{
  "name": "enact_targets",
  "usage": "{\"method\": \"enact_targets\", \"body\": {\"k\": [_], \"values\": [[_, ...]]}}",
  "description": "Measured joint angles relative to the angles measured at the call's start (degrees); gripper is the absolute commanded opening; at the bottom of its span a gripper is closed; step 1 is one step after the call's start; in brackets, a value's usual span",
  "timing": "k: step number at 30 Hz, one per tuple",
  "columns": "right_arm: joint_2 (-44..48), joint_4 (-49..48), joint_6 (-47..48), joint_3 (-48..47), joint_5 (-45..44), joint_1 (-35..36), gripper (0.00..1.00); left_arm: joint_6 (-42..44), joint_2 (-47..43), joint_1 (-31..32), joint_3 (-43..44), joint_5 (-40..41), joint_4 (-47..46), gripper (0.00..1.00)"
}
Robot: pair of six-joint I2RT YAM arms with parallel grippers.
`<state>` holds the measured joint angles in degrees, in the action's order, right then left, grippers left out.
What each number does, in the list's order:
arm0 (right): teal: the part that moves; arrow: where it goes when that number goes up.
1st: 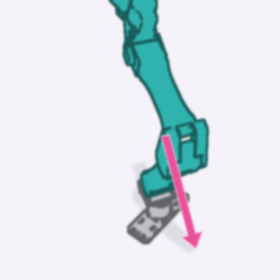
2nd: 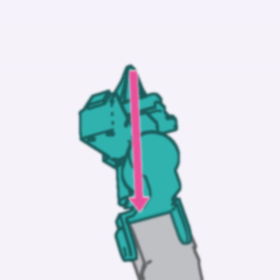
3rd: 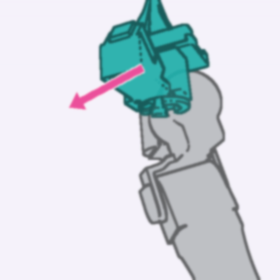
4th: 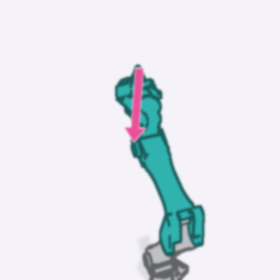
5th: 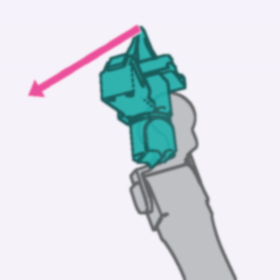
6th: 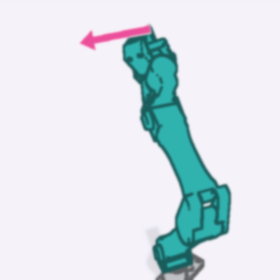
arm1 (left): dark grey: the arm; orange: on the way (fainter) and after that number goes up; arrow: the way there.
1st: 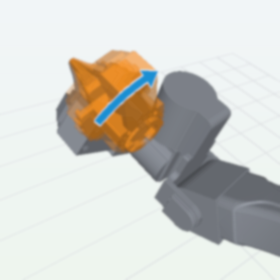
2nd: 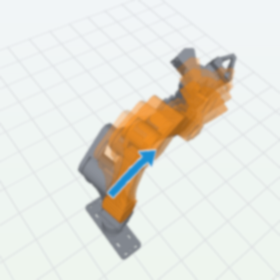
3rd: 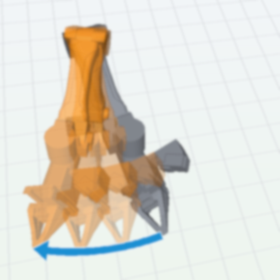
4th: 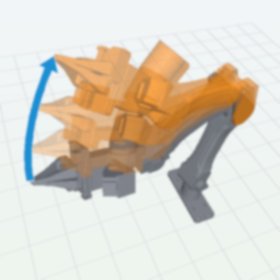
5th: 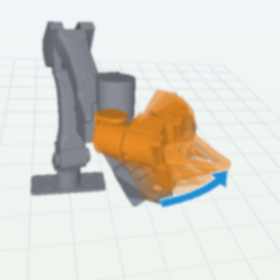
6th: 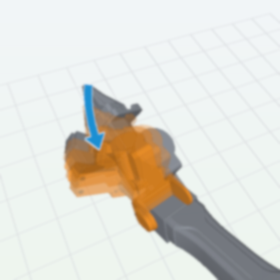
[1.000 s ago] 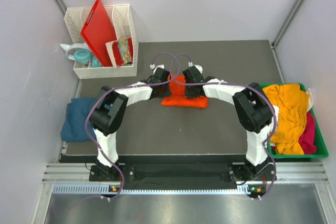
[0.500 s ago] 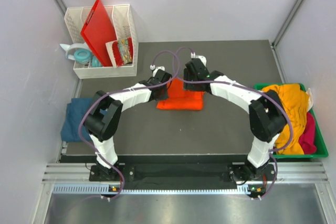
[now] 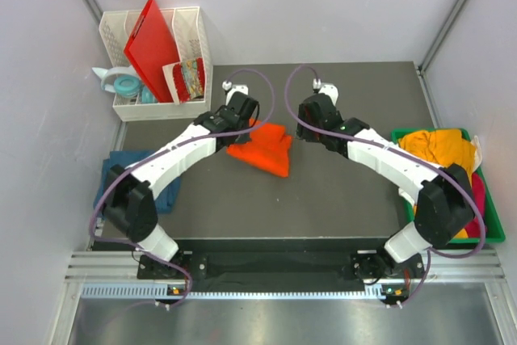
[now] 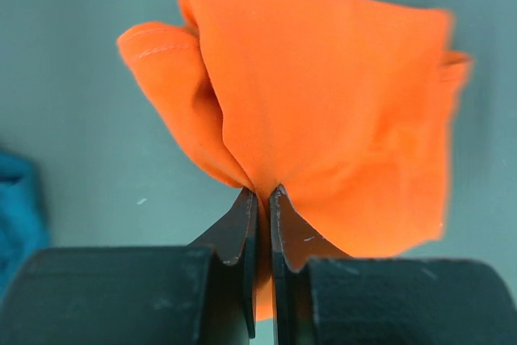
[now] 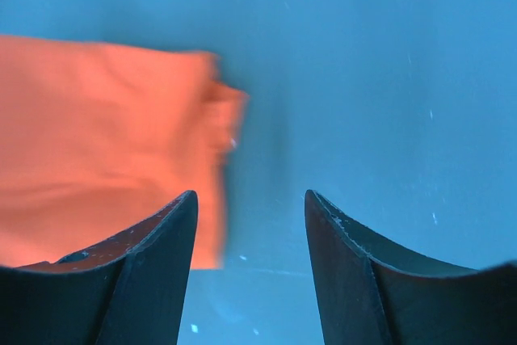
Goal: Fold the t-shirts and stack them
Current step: Put the neatly folded tshirt into the corner of the board with the left arm
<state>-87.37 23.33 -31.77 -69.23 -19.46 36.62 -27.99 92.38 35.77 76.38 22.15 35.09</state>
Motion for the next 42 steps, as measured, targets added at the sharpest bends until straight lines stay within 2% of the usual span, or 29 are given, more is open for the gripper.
{"method": "enact_targets", "body": {"k": [9,16,27,36,42], "values": [[1.95,-0.7,-1.46,9.18,0.42,0.0,0.55,1.79,-14.88,0.66,0.15,3.72,14.91,0.0],[3.37,-2.97,-2.27,12.26,1.62,0.02,0.55,2.03,-20.85,0.66,1.22,4.55,26.43,0.0],[3.37,-5.2,-2.84,13.4,3.26,1.14,0.54,-0.39,-24.37,-0.2,1.75,9.97,39.39,0.0],[4.02,-5.75,-3.3,16.11,3.87,1.25,0.54,-4.31,-21.07,-4.52,2.05,14.6,41.94,0.0],[5.92,-6.43,-3.43,17.64,4.33,1.27,0.54,-6.45,-19.89,-9.57,2.05,15.74,42.01,0.0]]}}
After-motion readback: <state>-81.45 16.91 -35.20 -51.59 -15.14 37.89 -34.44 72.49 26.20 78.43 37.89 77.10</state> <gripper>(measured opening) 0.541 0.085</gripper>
